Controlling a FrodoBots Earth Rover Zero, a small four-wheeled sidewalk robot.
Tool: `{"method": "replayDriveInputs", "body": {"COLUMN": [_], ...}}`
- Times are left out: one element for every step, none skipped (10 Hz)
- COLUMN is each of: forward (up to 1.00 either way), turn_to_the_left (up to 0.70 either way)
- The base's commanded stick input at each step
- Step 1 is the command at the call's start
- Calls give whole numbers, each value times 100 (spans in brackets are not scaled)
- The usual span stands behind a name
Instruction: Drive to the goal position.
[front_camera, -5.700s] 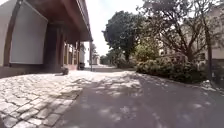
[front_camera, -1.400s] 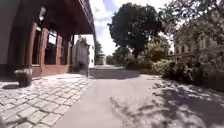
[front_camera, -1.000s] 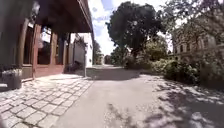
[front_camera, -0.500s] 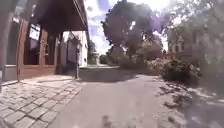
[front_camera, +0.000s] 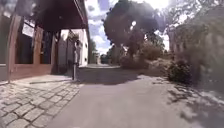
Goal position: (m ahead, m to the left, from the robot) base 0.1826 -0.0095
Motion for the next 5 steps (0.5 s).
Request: {"method": "replayDriveInputs", "body": {"forward": [85, 85, 85, 85, 85], "turn_to_the_left": [0, 0, 0, 0, 0]}}
